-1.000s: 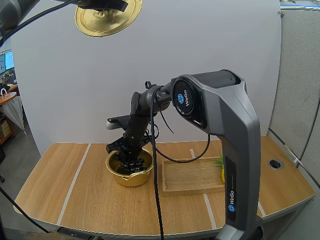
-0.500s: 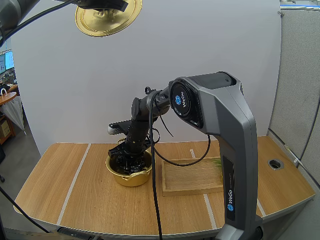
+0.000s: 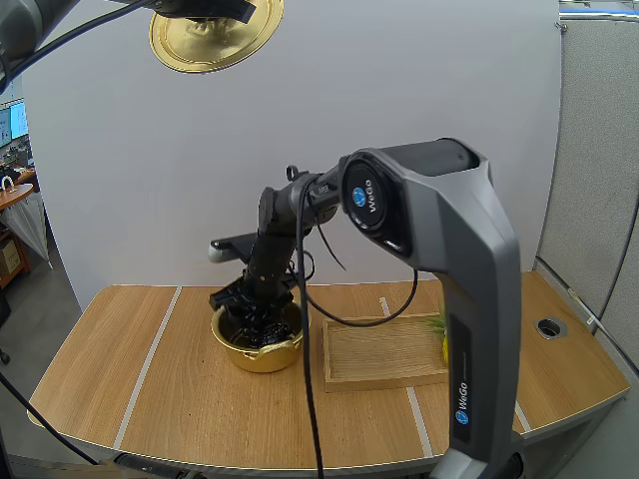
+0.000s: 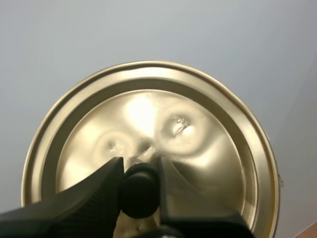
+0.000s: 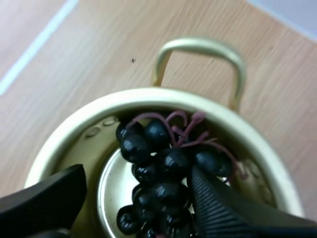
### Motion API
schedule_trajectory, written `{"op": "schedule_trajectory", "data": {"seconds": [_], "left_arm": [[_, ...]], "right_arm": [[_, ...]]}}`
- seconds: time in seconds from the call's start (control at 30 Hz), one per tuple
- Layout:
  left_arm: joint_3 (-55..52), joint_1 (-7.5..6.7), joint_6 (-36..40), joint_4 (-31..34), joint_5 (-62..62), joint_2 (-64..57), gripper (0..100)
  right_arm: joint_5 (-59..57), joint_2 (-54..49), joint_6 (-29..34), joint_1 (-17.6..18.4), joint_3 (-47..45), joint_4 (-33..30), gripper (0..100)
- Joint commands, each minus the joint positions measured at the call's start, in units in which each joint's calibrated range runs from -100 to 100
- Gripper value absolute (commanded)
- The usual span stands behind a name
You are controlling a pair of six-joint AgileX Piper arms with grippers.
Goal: Open the pot, put the grape inside, and close it
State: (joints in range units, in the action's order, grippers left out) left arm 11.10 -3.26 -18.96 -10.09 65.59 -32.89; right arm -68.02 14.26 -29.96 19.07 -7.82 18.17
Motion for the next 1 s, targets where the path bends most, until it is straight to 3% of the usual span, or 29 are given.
{"op": "schedule_trajectory", "data": {"seconds": [0.0,0.57,0.97], "left_arm": [[0.64,-0.12,0.62,0.10,-2.47,-0.46,0],[0.64,-0.12,0.62,0.10,-2.47,-0.46,0],[0.64,-0.12,0.62,0.10,-2.47,-0.46,0]], "right_arm": [[-1.24,-5.74,0.17,-0.03,-0.07,-0.51,100],[-14.49,-29.41,2.05,-0.03,-0.71,-0.40,100],[-15.04,-56.49,2.39,-0.03,-16.44,-0.87,100]]}}
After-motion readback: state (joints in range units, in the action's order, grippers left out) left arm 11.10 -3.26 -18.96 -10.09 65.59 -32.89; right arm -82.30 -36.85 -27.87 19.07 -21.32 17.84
